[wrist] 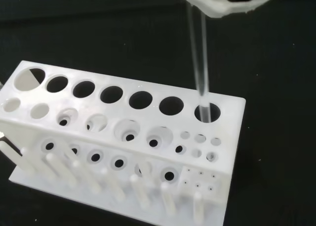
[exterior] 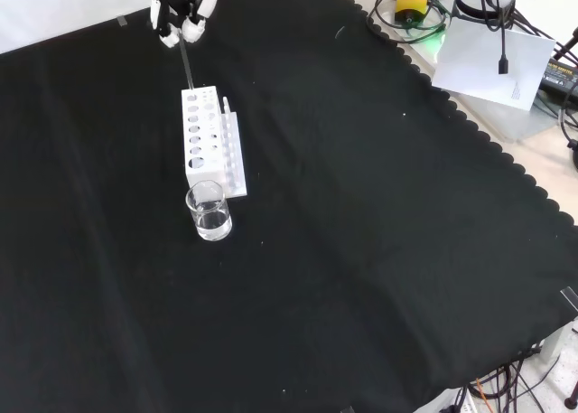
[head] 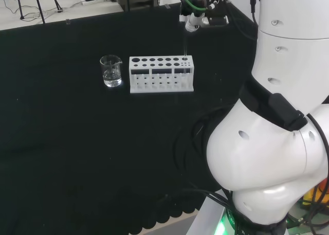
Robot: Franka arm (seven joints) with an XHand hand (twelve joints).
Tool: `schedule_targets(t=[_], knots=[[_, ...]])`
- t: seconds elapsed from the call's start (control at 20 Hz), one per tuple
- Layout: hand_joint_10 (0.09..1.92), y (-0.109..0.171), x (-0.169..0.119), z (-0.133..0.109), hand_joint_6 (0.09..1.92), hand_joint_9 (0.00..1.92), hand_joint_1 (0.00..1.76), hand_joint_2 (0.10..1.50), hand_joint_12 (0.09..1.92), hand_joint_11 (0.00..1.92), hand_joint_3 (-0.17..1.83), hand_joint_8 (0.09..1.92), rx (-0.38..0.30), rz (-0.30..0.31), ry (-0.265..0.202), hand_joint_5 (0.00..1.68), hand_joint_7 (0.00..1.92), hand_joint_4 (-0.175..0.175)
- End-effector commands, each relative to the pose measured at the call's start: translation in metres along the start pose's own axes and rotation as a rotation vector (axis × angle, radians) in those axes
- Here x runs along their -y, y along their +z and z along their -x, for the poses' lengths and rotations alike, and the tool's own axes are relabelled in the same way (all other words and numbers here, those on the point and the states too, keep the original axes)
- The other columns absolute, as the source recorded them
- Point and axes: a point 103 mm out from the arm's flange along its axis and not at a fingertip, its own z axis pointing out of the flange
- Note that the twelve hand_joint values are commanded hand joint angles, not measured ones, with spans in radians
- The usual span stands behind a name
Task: Put the glass rod back on the white test tube rack.
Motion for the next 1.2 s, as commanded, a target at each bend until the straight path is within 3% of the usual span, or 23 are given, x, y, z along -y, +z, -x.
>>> schedule_targets(t=[0.05, 0.95, 1.2], knots=[[0.83, 0.001, 0.002, 0.001, 0.89, 1.79, 1.48, 0.92, 0.89, 1.88, -0.17, 0.85, 0.003, 0.000, 0.002, 0.81, 0.89, -0.175], [0.85, -0.009, 0.010, 0.007, 0.90, 1.79, 1.50, 0.91, 0.91, 1.89, -0.17, 0.84, 0.000, 0.029, -0.003, 0.80, 0.88, -0.175], [0.85, -0.012, 0.015, 0.013, 0.90, 1.78, 1.50, 0.92, 0.92, 1.89, -0.17, 0.84, 0.016, 0.026, 0.017, 0.80, 0.88, -0.175]])
